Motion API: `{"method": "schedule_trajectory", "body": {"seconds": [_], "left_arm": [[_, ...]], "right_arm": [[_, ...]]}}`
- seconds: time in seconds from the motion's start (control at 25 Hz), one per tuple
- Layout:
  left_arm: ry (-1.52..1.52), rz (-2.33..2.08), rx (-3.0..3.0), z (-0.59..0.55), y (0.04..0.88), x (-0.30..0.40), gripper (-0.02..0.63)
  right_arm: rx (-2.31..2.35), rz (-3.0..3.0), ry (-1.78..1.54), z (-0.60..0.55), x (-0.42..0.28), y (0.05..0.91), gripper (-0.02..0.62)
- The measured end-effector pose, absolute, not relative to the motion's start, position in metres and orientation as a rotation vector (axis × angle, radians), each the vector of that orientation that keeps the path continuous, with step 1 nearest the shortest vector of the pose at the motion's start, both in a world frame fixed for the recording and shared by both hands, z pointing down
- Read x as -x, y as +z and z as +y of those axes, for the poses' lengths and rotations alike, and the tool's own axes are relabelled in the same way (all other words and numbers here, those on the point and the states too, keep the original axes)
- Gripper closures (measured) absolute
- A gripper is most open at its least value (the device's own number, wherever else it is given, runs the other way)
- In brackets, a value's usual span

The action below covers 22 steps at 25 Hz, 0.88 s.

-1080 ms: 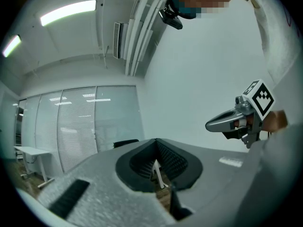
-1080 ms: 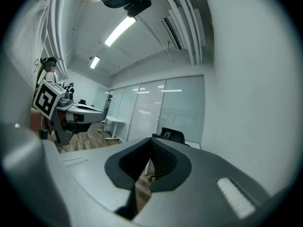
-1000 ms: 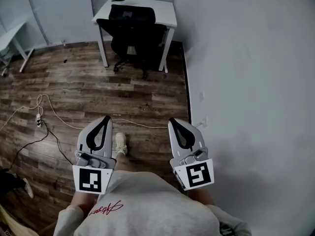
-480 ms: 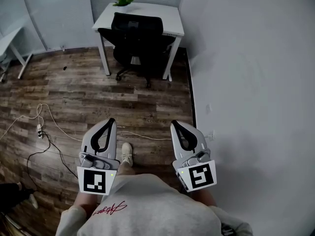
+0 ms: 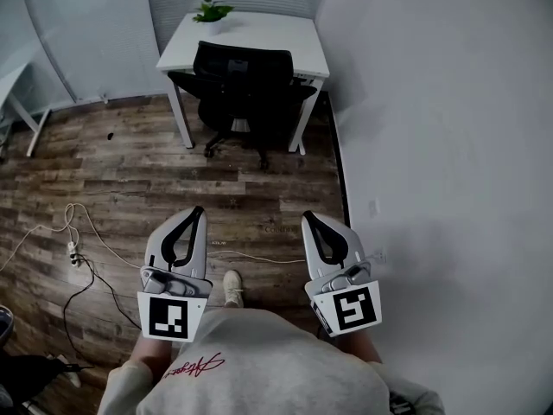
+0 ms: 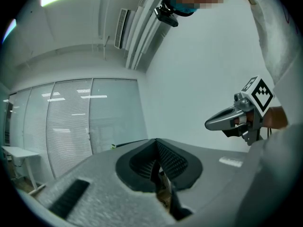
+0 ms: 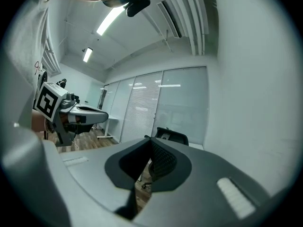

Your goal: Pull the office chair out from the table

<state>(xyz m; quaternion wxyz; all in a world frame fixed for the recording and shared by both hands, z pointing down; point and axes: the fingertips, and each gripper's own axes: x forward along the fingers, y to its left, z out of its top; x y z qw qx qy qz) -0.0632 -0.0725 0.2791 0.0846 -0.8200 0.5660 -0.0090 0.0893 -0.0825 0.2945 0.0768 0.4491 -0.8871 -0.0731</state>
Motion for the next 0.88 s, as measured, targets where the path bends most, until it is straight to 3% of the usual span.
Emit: {"method": "schedule_trajectory", "body": {"seconds": [0.88], "left_arm": [[-0.046, 1.569, 2.521, -0.215, 0.286, 0.118, 0.606]], "right_arm": [[-1.42, -2.593, -0.218, -0.215, -0.027, 0.3, 0.597]]}}
